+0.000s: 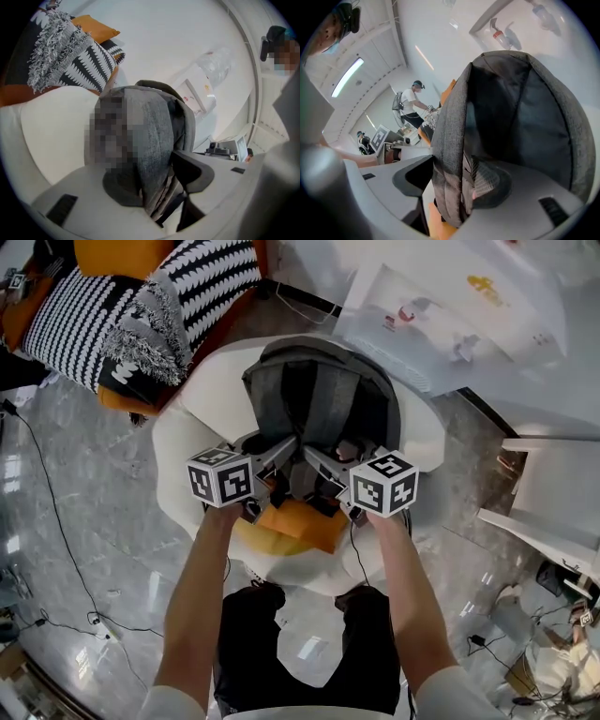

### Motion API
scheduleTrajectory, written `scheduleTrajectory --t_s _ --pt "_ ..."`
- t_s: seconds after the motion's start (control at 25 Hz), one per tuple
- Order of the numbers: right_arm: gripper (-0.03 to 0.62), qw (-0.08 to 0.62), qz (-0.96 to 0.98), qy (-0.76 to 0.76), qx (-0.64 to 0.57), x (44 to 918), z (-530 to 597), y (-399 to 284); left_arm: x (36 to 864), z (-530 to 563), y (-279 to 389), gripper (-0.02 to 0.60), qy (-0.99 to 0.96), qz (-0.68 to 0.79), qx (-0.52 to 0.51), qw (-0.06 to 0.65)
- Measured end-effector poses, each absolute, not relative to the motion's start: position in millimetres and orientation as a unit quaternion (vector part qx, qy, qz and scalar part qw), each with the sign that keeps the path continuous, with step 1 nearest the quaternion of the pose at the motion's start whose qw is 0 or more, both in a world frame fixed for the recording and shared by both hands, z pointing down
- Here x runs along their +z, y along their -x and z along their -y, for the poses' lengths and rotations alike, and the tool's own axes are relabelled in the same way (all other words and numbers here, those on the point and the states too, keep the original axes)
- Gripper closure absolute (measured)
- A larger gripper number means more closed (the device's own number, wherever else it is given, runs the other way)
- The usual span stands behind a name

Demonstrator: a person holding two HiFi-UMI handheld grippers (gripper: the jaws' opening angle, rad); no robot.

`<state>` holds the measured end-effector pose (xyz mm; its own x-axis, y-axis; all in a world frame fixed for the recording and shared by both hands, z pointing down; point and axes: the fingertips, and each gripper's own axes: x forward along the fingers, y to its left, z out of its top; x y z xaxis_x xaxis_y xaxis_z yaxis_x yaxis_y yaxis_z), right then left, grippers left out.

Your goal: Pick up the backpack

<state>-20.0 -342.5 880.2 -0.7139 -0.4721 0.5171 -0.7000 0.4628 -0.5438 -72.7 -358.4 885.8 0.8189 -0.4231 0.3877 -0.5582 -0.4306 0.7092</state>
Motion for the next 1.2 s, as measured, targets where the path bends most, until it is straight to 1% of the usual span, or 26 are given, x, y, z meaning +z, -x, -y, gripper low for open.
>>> scheduleTrajectory --t_s 0.16,0.32,0.44,0.52,0.6,0.72,1.2 --pt "0.416 0.169 0.844 -0.352 0.367 879 342 24 884 358 75 0.368 -0.841 0.289 0.076 0.451" --pt "0.473 0.174 0.841 -0.358 0.368 875 341 24 880 358 75 0.391 -0.837 0.279 0.068 0.467" --pt "0.525 0.175 0.838 -0.363 0.369 871 338 23 877 357 77 0.409 -0.836 0.284 0.075 0.464" --pt "0.545 0.178 0.836 -0.366 0.367 868 336 23 875 358 79 0.426 -0.834 0.293 0.075 0.462" --pt "0.553 0.185 0.834 -0.37 0.365 865 334 22 873 357 80 0.45 -0.831 0.301 0.074 0.461" --pt "0.557 0.2 0.83 -0.376 0.36 861 328 19 869 352 82 0.467 -0.827 0.308 0.076 0.463" --pt "0.557 0.217 0.828 -0.383 0.348 816 307 16 830 334 96 0.48 -0.825 0.328 0.131 0.441"
